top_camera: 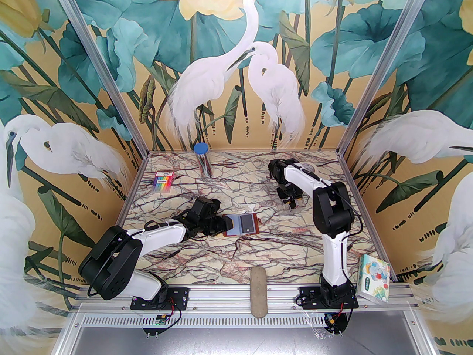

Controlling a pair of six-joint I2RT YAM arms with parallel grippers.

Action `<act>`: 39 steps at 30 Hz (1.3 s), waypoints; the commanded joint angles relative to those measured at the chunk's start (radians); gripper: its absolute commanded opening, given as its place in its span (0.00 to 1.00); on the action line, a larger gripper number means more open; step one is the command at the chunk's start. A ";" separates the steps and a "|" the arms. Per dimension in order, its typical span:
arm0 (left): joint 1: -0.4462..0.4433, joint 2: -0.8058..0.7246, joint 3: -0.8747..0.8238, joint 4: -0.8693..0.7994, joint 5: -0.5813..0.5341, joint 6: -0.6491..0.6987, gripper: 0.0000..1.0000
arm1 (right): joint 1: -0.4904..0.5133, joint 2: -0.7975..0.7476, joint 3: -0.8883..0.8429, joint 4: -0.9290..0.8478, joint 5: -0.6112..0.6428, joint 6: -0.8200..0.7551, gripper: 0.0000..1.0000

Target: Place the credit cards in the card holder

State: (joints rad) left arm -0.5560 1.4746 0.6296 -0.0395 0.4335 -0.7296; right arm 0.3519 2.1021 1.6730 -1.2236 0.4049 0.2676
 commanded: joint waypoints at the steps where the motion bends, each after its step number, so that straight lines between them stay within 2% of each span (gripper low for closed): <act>1: 0.005 0.018 -0.001 0.005 0.025 0.004 0.47 | -0.004 0.006 0.029 -0.028 0.052 0.002 0.34; 11: 0.005 0.014 -0.004 0.004 0.026 0.003 0.46 | -0.004 -0.016 0.049 -0.048 0.080 0.007 0.33; 28: 0.005 0.016 -0.010 0.010 0.027 0.001 0.46 | -0.005 -0.030 0.052 -0.068 0.121 0.013 0.25; 39: 0.005 0.018 -0.010 0.013 0.030 -0.001 0.46 | -0.002 -0.042 0.055 -0.079 0.125 0.021 0.13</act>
State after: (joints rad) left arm -0.5560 1.4750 0.6296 -0.0395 0.4400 -0.7326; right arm 0.3519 2.0991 1.7046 -1.2766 0.4995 0.2687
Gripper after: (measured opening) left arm 0.465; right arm 0.137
